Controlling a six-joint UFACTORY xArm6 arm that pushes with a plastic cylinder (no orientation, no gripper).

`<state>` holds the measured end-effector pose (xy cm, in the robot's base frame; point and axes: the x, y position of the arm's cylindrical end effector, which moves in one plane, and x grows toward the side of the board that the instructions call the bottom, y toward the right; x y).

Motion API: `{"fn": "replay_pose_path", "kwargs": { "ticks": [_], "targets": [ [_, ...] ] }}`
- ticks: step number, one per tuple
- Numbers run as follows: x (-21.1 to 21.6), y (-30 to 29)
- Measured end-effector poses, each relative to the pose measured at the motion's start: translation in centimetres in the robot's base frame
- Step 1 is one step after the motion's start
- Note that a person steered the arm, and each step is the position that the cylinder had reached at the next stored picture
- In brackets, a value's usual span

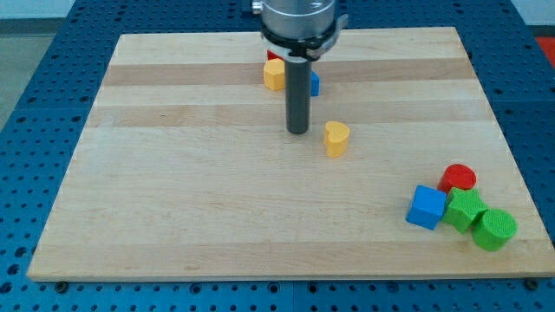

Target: Move the yellow heart close to the blue cube

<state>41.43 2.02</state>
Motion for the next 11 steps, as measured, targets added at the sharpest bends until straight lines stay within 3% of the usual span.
{"fn": "replay_pose_path", "kwargs": {
  "ticks": [3,8,11],
  "targets": [
    [1.3,6.3],
    [5.0,4.7],
    [5.5,8.4]
  ]
}}
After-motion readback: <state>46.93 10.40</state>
